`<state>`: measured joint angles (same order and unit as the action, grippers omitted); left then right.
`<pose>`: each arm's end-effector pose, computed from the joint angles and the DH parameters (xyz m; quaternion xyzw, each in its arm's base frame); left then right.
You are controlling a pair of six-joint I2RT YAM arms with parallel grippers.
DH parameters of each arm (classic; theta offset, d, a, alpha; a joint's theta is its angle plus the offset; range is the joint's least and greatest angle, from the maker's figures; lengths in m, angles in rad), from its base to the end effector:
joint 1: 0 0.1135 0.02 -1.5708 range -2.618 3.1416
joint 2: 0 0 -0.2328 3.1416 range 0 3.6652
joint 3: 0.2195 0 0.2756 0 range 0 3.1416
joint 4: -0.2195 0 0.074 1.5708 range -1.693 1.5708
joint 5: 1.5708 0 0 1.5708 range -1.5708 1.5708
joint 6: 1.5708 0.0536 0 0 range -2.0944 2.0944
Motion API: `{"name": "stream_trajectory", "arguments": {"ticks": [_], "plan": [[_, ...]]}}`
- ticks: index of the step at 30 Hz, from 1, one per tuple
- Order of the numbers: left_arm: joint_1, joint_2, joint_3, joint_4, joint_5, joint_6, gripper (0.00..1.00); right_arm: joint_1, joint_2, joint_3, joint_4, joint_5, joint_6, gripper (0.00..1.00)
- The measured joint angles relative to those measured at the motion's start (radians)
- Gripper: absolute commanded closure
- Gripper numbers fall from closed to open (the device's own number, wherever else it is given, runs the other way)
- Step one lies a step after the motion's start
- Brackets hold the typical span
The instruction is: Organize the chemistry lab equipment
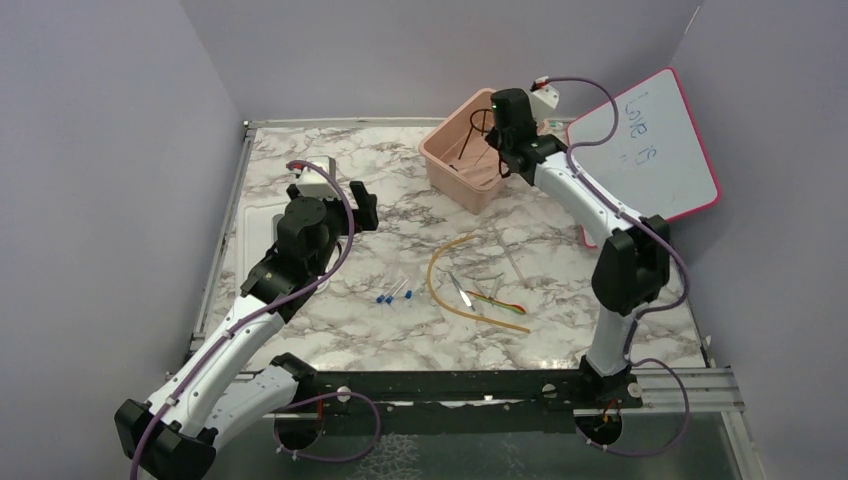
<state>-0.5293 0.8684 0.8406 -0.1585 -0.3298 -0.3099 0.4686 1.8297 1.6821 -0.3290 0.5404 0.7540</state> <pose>0.2355 -0.1177 0.3206 -0.0210 0.7663 -0.1411 0.6265 0.4238 0.1836 0.3033 0.2545 0.7949 0.1011 0.5414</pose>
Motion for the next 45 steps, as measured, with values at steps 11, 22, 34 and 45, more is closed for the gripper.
{"name": "stream_trajectory", "arguments": {"ticks": [11, 22, 34, 45], "plan": [[0.005, 0.0, -0.002, 0.0, 0.007, -0.001, 0.09, -0.006, 0.202, 0.08, -0.101, 0.047, 0.151, 0.96], [0.006, 0.0, -0.002, 0.0, 0.012, -0.004, 0.09, -0.041, 0.283, 0.166, -0.184, 0.045, 0.229, 0.79], [0.011, 0.003, -0.002, 0.0, 0.019, -0.004, 0.09, -0.046, 0.251, 0.154, -0.182, -0.024, 0.134, 0.61], [0.013, 0.023, -0.002, 0.007, 0.079, -0.015, 0.09, -0.046, -0.141, -0.132, -0.136, -0.38, -0.2, 0.61]]}}
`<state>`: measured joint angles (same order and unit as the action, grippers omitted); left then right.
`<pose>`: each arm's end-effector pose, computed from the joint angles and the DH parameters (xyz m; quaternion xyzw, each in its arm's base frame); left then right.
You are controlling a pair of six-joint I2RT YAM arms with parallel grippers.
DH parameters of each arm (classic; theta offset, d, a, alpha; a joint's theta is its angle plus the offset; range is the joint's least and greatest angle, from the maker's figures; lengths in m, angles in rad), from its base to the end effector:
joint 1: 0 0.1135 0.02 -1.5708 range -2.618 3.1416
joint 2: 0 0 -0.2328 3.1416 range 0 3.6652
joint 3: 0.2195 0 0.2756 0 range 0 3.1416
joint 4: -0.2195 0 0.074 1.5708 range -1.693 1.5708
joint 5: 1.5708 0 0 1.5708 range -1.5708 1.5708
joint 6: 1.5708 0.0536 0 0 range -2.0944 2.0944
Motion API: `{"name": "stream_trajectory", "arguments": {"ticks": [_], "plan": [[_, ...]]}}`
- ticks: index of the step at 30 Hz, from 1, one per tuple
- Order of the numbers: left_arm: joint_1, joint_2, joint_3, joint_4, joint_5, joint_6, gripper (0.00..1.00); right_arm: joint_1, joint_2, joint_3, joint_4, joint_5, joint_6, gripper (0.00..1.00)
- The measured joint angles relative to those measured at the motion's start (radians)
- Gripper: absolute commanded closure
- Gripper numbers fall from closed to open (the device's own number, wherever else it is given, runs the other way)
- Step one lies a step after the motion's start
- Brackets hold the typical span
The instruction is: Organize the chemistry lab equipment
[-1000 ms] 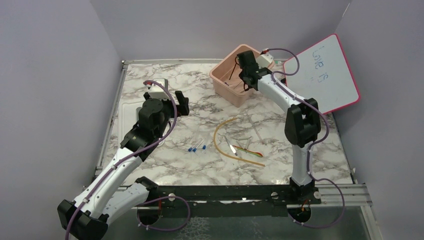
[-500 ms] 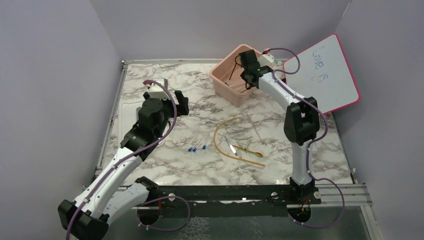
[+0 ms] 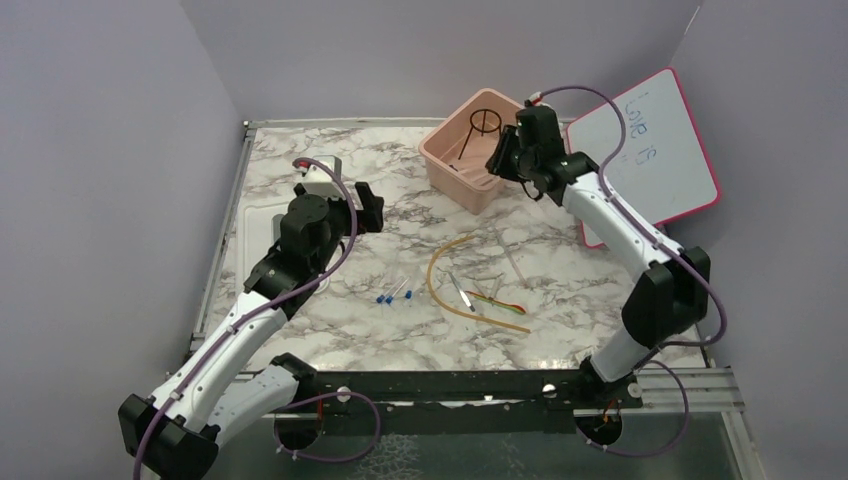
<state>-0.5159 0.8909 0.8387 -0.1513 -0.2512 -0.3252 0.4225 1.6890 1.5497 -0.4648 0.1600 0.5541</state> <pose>0.2403 -0.1210 0.3150 -0.0055 0.7732 -0.1672 0.6117 0.3926 0.1671 0.2947 0.0951 0.8783 0.1548 0.4423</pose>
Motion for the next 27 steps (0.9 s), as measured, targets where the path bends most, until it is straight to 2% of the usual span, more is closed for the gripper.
{"name": "stream_trajectory", "arguments": {"ticks": [6, 14, 20, 27], "plan": [[0.0, 0.003, 0.0, 0.003, 0.021, -0.012, 0.09, 0.028, -0.246, -0.352, -0.042, -0.064, -0.031, 0.61], [0.004, 0.008, -0.009, 0.019, 0.056, -0.03, 0.09, 0.078, -0.433, -0.714, -0.065, -0.089, 0.02, 0.61], [0.004, 0.022, -0.018, 0.033, 0.087, -0.033, 0.09, 0.103, -0.41, -0.786, -0.044, -0.102, 0.073, 0.61], [0.004, 0.033, -0.018, 0.038, 0.103, -0.033, 0.09, 0.149, -0.265, -0.778, 0.002, -0.092, 0.137, 0.65]]}}
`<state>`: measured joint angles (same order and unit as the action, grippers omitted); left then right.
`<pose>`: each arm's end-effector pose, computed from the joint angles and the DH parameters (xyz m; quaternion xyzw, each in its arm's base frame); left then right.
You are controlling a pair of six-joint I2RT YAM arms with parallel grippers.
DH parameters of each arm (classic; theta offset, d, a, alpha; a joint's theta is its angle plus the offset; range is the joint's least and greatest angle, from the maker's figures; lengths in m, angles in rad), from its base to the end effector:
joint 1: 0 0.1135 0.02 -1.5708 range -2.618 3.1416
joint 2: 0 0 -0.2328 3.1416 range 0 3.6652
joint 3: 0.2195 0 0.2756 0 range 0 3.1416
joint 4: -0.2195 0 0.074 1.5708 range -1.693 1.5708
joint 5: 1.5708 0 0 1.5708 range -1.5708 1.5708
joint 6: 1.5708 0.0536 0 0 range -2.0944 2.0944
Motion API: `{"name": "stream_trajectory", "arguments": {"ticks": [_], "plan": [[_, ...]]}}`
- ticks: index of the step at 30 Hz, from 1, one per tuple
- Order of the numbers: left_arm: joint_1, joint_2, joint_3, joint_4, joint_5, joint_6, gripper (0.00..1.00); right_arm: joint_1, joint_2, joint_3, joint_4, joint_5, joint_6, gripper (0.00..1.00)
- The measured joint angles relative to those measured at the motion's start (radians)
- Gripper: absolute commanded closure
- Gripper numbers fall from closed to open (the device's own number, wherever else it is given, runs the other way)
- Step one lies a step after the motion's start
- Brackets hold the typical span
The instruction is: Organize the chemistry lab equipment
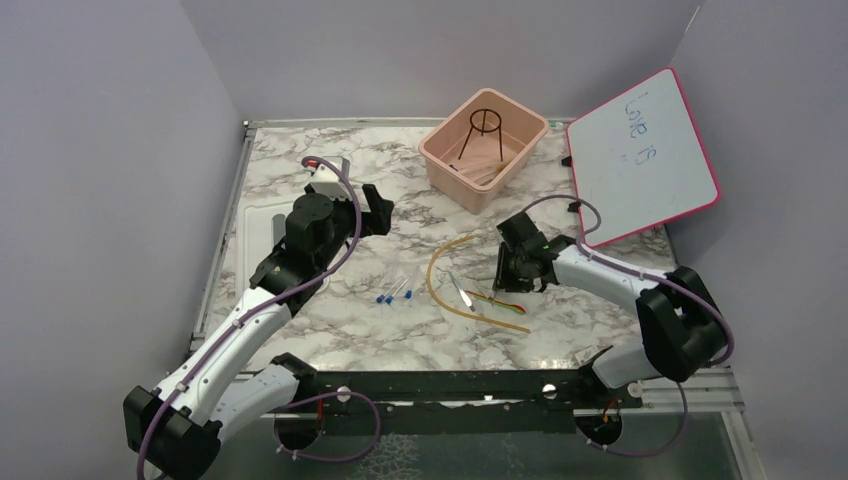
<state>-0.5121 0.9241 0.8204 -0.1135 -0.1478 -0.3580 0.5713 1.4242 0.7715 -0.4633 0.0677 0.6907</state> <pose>0.2458 -0.1291 0.3038 0.0137 0.7787 -0.2110 0.5907 0.2477 0.1549 0.1136 0.0657 0.9715 0.1063 0.2014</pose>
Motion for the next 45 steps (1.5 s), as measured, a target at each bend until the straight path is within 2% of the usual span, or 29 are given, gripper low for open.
{"name": "stream_trajectory", "arguments": {"ticks": [9, 16, 24, 32, 38, 45], "plan": [[0.001, 0.0, 0.0, 0.0, 0.001, 0.0, 0.09, 0.076, 0.14, 0.081, -0.005, 0.073, 0.055, 0.75], [0.001, -0.009, 0.0, 0.0, 0.0, 0.0, 0.09, 0.089, 0.197, 0.144, -0.052, 0.147, 0.098, 0.99], [0.001, -0.014, 0.0, 0.0, -0.003, 0.0, 0.09, 0.099, 0.161, 0.147, -0.055, 0.211, 0.075, 1.0], [0.002, -0.019, 0.0, -0.001, -0.011, 0.002, 0.09, 0.099, -0.101, 0.166, 0.047, 0.226, -0.116, 1.0], [0.007, -0.03, 0.0, -0.001, -0.028, 0.003, 0.09, 0.099, -0.145, 0.315, 0.096, 0.238, -0.257, 0.99], [0.014, -0.038, 0.0, -0.001, -0.037, 0.003, 0.09, 0.096, -0.077, 0.566, 0.157, 0.258, -0.386, 0.99]]}}
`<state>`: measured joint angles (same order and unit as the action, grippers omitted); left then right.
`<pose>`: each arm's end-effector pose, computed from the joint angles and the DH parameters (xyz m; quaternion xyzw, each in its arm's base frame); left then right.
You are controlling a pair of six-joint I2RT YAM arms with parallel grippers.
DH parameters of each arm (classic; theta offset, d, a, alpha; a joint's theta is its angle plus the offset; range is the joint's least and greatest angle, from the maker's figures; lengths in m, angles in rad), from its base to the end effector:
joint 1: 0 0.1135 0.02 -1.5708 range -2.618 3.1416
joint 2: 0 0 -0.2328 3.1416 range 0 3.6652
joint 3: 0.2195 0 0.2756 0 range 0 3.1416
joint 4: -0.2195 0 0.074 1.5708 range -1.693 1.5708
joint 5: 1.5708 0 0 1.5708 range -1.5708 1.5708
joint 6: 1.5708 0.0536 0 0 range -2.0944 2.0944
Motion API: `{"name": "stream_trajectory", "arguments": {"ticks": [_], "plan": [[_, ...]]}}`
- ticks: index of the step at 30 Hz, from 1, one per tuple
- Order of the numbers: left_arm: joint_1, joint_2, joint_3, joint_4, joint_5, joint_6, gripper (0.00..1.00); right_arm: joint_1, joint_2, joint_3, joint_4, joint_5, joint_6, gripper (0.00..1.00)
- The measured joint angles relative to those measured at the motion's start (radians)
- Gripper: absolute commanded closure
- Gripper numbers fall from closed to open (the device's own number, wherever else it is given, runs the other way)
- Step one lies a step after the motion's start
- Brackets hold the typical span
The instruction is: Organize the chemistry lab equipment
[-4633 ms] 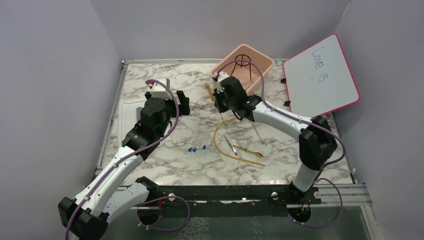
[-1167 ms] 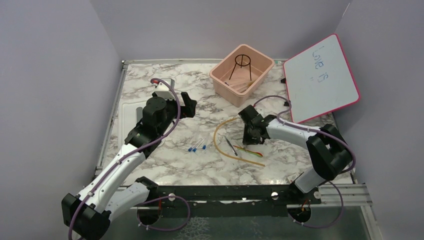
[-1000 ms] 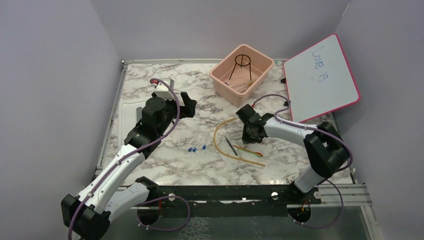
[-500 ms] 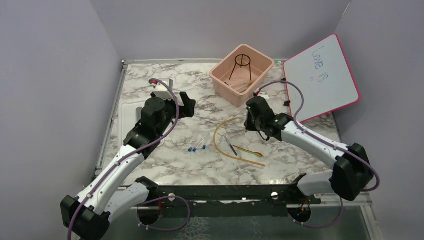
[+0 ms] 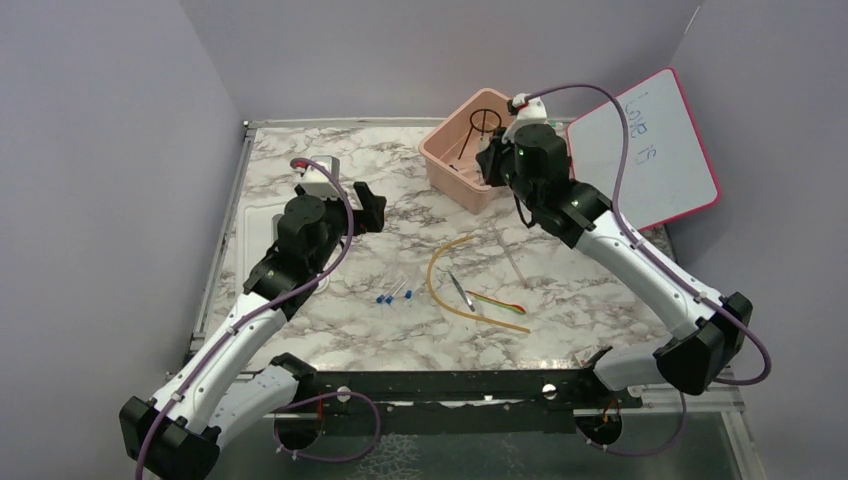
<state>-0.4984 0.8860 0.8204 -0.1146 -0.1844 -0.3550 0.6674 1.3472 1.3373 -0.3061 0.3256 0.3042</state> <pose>0.2416 -0.1203 0.3134 -0.0040 0.7669 -0.1996 0.6100 0.2907 0.2072 0.3591 -0.0507 0.8029 0.1544 0.5735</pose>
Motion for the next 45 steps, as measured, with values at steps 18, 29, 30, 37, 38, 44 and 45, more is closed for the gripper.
{"name": "stream_trajectory", "arguments": {"ticks": [18, 29, 30, 37, 38, 44, 45], "plan": [[0.007, -0.001, 0.0, -0.001, -0.005, 0.0, 0.09, -0.205, 0.606, 0.444, 0.031, -0.193, -0.056, 1.0], [0.015, 0.012, 0.0, -0.008, -0.006, 0.0, 0.09, -0.207, 0.768, 0.514, -0.011, -0.243, -0.09, 0.99], [0.015, 0.013, 0.0, -0.008, -0.006, 0.0, 0.09, -0.21, 0.779, 0.517, -0.015, -0.246, -0.093, 0.99], [0.019, 0.016, 0.0, -0.008, -0.006, 0.0, 0.09, -0.227, 0.862, 0.558, -0.042, -0.248, -0.118, 0.95], [0.019, 0.017, 0.0, -0.008, -0.006, 0.0, 0.09, -0.229, 0.874, 0.567, -0.043, -0.247, -0.123, 0.92], [0.021, 0.021, 0.0, -0.008, -0.006, 0.0, 0.09, -0.242, 0.938, 0.647, -0.073, -0.326, -0.142, 0.78], [0.022, 0.022, 0.0, -0.008, -0.006, 0.0, 0.09, -0.246, 0.94, 0.65, -0.074, -0.357, -0.14, 0.76]]}}
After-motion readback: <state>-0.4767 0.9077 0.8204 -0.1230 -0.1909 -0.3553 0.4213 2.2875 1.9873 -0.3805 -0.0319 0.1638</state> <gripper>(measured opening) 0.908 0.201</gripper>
